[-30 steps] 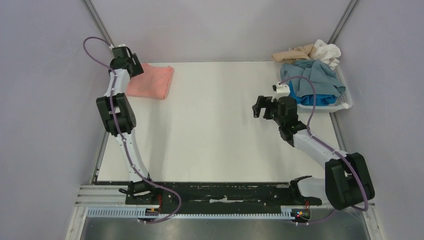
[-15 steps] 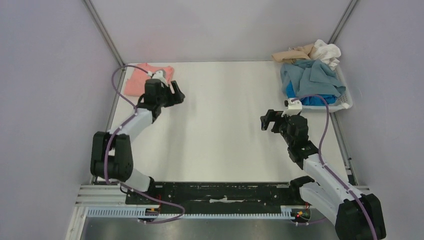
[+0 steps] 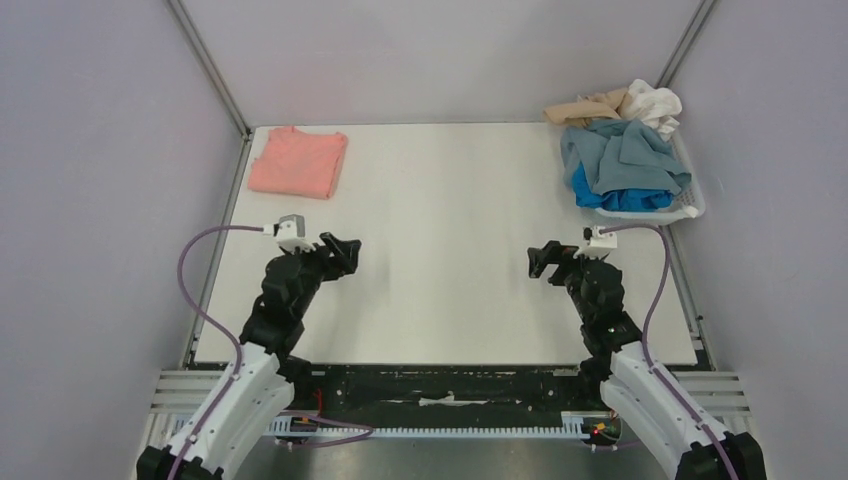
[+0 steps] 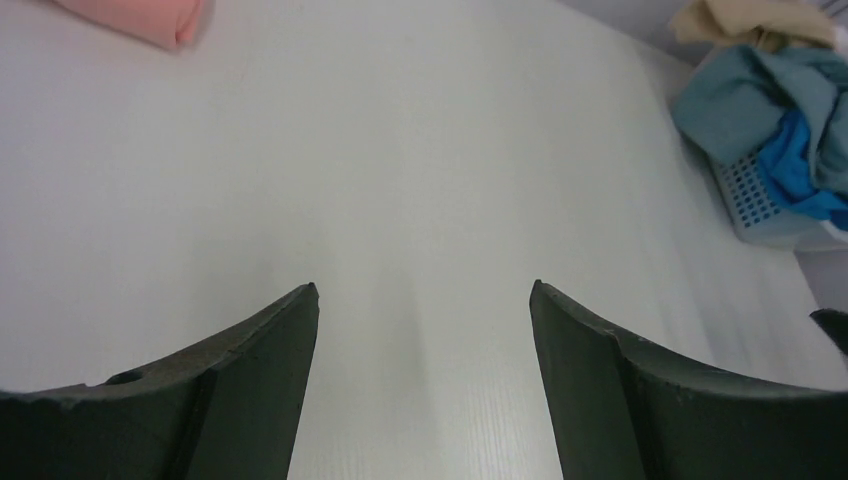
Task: Fold and stack the t-shirts
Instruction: Reset both arms
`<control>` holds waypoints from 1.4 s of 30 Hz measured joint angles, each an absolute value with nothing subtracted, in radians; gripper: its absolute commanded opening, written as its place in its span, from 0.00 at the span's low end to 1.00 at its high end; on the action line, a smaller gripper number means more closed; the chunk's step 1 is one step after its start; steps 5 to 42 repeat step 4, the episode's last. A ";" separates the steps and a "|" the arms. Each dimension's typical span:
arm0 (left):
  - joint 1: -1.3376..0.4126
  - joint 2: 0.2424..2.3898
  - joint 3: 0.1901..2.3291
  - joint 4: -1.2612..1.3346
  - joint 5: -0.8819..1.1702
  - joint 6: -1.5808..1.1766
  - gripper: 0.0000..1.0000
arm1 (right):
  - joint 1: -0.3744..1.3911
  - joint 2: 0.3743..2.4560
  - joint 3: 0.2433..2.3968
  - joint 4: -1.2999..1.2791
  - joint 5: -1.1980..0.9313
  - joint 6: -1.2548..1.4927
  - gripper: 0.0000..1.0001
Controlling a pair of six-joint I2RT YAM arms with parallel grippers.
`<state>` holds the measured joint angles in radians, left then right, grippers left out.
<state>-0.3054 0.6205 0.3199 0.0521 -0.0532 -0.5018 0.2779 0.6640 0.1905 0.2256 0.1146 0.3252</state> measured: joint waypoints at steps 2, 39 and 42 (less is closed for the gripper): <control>-0.305 0.552 0.318 0.052 -0.075 -0.503 0.83 | 0.278 0.630 0.168 0.247 0.129 0.333 0.98; -0.305 0.497 0.309 0.054 -0.094 -0.504 0.83 | 0.278 0.611 0.152 0.262 0.140 0.337 0.98; -0.305 0.497 0.309 0.054 -0.094 -0.504 0.83 | 0.278 0.611 0.152 0.262 0.140 0.337 0.98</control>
